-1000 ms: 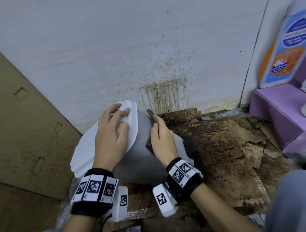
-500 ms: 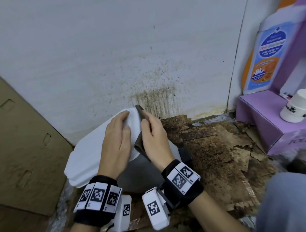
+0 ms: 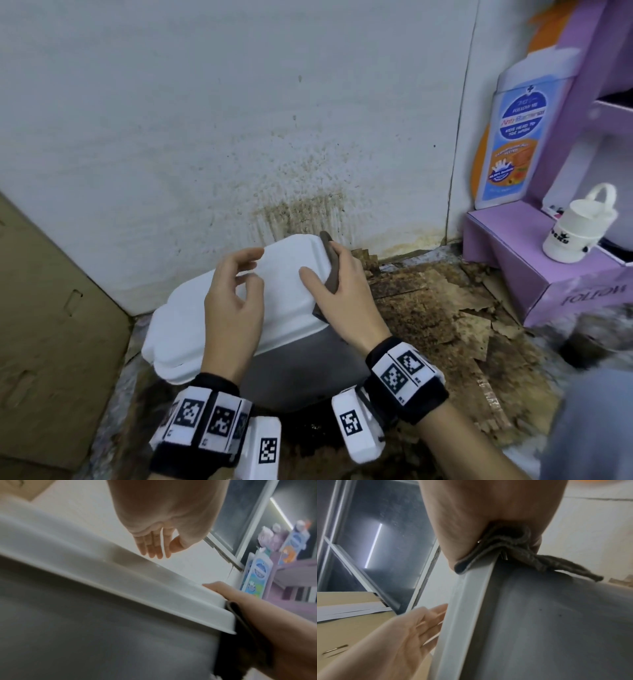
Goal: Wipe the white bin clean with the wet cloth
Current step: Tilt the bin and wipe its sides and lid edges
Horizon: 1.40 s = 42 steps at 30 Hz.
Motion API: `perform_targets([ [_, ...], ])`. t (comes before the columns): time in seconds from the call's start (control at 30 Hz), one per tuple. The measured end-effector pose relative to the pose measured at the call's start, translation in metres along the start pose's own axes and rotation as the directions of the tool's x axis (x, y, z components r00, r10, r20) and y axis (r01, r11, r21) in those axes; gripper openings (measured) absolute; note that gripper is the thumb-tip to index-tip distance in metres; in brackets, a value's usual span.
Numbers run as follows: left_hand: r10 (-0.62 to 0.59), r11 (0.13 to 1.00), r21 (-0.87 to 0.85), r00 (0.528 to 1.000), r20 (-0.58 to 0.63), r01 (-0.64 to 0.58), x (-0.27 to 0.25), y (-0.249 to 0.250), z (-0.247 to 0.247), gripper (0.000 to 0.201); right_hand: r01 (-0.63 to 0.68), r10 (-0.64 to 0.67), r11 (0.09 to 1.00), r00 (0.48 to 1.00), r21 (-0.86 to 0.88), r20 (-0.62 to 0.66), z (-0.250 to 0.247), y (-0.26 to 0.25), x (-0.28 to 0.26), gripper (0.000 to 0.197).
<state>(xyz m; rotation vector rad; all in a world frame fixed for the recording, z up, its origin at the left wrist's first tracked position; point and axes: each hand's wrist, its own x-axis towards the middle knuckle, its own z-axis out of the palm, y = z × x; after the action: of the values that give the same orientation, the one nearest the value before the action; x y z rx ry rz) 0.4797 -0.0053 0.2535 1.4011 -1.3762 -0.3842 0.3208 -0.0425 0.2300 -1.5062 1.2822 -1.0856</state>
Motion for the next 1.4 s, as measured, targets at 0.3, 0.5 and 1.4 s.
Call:
perform_targets([
  [0.3, -0.162, 0.827, 0.530, 0.982, -0.093, 0.186, -0.003, -0.034, -0.022, 0.040, -0.121, 0.121, 0.993, 0.991, 0.000, -0.054, -0.043, 0.035, 0.001, 0.082],
  [0.5, -0.570, 0.720, 0.450, 0.820, -0.050, 0.528, -0.012, -0.041, -0.027, 0.099, -0.172, 0.168, 0.984, 0.983, -0.050, -0.071, -0.062, 0.048, -0.003, 0.085],
  [1.4, -0.393, 0.873, 0.341, 0.917, 0.069, 0.349, 0.010, -0.084, -0.034, 0.097, -0.140, 0.176, 0.983, 0.900, 0.117, -0.399, -0.009, 0.042, -0.067, 0.070],
])
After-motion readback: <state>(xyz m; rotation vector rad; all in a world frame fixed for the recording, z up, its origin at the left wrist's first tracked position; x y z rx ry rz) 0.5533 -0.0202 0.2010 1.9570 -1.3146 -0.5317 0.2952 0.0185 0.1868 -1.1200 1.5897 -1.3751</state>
